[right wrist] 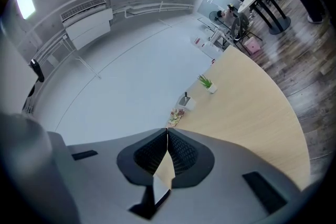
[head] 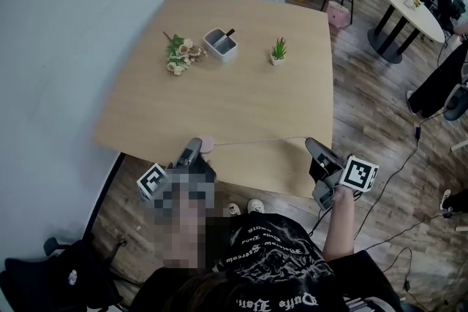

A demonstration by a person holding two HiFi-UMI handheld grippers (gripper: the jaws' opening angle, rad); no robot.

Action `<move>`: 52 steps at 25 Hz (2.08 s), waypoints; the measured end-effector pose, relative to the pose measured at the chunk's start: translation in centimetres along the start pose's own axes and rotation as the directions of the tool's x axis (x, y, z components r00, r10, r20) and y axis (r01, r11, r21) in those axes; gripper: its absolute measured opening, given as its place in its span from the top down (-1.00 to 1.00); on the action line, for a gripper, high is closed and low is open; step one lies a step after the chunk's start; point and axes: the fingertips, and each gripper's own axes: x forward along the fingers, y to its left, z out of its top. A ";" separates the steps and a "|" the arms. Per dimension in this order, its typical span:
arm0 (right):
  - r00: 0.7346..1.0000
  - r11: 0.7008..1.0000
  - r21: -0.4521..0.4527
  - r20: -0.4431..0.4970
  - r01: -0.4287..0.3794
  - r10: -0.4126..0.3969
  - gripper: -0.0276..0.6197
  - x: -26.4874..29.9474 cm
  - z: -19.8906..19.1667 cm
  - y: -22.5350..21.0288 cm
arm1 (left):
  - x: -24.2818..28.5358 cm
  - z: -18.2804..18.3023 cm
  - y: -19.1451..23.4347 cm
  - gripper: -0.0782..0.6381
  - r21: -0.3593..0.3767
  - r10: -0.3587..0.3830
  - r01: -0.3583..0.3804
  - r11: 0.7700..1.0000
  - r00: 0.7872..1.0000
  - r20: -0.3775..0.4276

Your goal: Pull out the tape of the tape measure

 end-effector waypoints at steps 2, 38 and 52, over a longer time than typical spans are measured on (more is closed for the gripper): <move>1.000 1.000 0.004 0.003 -0.004 0.004 0.86 0.0 -0.1 0.0 | 0.1 -0.2 0.0 0.59 0.003 -0.001 0.001 1.000 1.000 -0.005; 0.962 0.987 0.106 0.232 0.124 -0.146 0.86 -4.0 3.3 -3.3 | -0.4 3.1 0.3 0.59 -0.032 -0.003 0.006 0.999 0.996 0.085; 0.983 0.993 0.115 0.177 0.032 -0.052 0.86 -1.5 1.8 -1.6 | 0.7 1.5 0.8 0.59 -0.004 0.010 -0.010 1.000 0.999 0.037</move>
